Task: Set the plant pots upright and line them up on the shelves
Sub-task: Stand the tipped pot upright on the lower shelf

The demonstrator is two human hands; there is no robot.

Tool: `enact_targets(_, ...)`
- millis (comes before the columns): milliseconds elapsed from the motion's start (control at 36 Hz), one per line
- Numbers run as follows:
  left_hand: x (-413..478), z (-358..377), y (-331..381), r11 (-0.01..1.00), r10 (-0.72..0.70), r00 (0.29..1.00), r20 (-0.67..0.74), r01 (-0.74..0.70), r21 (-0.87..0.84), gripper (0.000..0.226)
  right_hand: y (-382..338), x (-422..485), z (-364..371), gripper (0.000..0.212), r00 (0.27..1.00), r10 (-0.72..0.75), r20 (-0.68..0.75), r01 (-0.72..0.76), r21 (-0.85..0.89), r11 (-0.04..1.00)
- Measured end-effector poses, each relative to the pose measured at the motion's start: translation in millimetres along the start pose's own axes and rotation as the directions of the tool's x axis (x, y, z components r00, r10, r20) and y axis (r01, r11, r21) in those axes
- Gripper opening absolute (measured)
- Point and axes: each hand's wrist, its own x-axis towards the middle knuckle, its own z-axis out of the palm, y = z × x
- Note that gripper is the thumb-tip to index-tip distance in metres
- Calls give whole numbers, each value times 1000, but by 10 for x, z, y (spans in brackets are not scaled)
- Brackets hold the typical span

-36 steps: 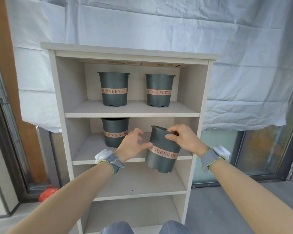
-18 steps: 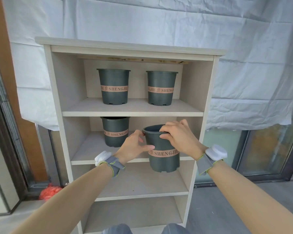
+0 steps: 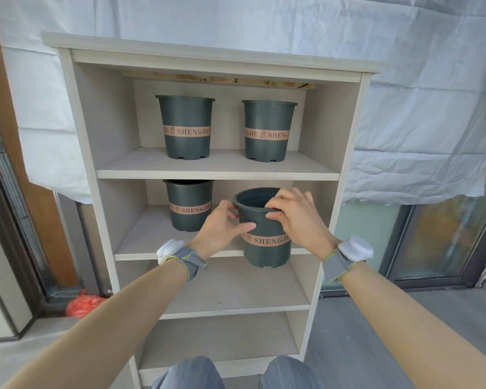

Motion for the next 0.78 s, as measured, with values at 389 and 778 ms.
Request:
enact_targets(389, -15, 243, -119, 998, -13, 999, 31, 11, 68, 64, 141, -404, 358, 102, 867, 483, -124, -356, 527, 772)
enact_targets(778, 237, 524, -368, 999, -44, 999, 10, 44, -9, 71, 469, -474, 1071, 101, 806, 585, 89, -471, 694, 544)
